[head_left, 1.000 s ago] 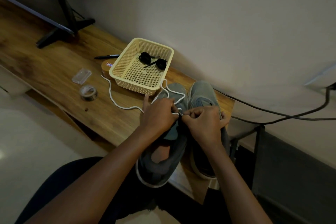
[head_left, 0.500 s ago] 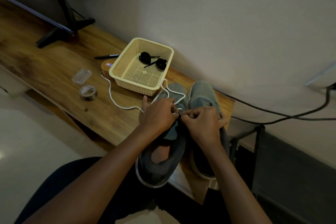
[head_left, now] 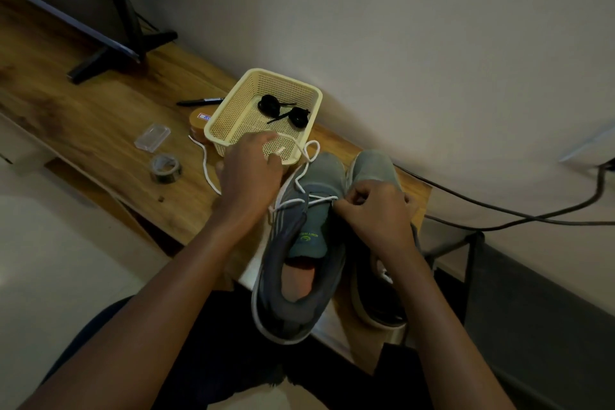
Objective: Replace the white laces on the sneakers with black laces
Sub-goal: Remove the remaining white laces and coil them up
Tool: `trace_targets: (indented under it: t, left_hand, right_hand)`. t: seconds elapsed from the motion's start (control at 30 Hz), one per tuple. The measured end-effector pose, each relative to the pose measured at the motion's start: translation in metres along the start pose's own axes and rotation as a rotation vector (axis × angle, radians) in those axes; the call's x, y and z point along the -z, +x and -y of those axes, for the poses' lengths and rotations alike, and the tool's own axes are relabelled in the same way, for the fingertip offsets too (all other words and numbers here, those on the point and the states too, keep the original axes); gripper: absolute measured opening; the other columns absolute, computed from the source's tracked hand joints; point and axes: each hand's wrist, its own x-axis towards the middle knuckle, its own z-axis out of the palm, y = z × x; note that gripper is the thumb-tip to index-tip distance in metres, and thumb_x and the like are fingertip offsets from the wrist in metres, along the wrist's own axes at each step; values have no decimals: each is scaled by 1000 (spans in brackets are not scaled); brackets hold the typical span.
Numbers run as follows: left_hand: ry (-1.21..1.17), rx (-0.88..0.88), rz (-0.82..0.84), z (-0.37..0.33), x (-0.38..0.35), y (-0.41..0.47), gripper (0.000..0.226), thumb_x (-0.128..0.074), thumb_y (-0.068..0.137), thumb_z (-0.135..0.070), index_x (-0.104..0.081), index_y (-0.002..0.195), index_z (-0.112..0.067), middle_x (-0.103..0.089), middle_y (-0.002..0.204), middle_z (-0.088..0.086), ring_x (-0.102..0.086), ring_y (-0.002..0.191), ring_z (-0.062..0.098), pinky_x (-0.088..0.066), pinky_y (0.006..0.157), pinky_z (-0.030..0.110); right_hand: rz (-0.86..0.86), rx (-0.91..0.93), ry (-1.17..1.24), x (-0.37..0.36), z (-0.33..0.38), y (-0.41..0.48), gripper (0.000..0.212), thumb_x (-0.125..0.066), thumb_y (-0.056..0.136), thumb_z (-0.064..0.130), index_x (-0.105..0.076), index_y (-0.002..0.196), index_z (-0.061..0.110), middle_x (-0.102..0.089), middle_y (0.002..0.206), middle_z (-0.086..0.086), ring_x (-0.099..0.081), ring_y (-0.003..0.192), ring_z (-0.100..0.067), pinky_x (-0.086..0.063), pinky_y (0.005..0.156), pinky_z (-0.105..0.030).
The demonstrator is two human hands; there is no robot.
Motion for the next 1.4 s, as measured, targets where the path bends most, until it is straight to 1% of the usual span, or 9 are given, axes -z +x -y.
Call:
trace_targets:
  t: [0.1,0.23,0.33,0.53,0.67,0.8,1.03,1.27,1.4]
  left_hand:
    - [35,-72,40,-1,1,-10,46,-61,86,-17,-50,130,-28,-34,148,2,-23,137,26,-25,110,50]
    - [244,-130,251,-1,-6,-26,14,-66,80,-41,-57,88,-32,-25,151,-8,-4,142,20,-6,111,47]
    - [328,-91,350,2,-8,-31,21,-66,76,-50,-57,79,-32,-20,153,-11,0,143,22,-2,112,49]
    - [359,-71,343,1,-5,-31,25,-66,73,-51,-53,62,-33,-21,154,-14,4,145,20,3,112,53]
    - [357,-60,319,-2,-4,-32,34,-66,74,-53,-48,54,-33,-25,153,-15,2,145,19,5,111,54]
    - [348,-46,300,-2,-5,-31,32,-67,74,-48,-49,53,-33,-27,152,-17,-1,144,17,6,111,54]
    - [356,-77,303,-3,-6,-33,36,-65,79,-47,-44,54,-32,-27,153,-13,-1,145,18,6,111,54]
    - [371,-71,302,-3,-6,-31,37,-62,82,-47,-47,53,-30,-30,152,-15,-5,144,18,4,111,55]
    - [352,-69,296,-3,-4,-31,35,-63,81,-44,-49,53,-30,-31,151,-15,-6,144,18,5,112,54]
  right_hand:
    - [-15,71,-53,0,7,7,6,-63,82,21,-68,79,22,-62,98,2,-50,108,-26,-33,99,-43]
    - [98,117,-285,-10,19,9,22,-55,90,26,-70,106,26,-47,135,3,-26,127,-27,-22,98,-39]
    - [128,117,-339,-18,23,8,24,-56,88,25,-69,108,29,-46,135,4,-25,127,-27,-22,98,-39]
    - [133,118,-402,-23,27,9,20,-56,87,21,-70,101,27,-49,132,3,-27,127,-29,-22,103,-44]
    - [31,108,-439,-23,24,10,17,-58,88,25,-72,97,25,-53,125,5,-29,128,-27,-7,111,-54]
    - [-63,43,-383,-13,14,14,14,-60,85,23,-74,90,26,-57,119,8,-31,121,-26,-9,111,-52]
    - [102,153,-395,-19,23,8,22,-59,86,25,-70,104,29,-39,144,8,-15,137,-27,-8,112,-52]
    - [73,149,-435,-23,22,9,21,-52,91,23,-69,103,19,-46,134,3,-20,135,-29,-6,111,-55]
    - [-73,61,-429,-14,14,13,22,-51,91,22,-69,103,18,-49,127,1,-29,125,-29,-7,111,-53]
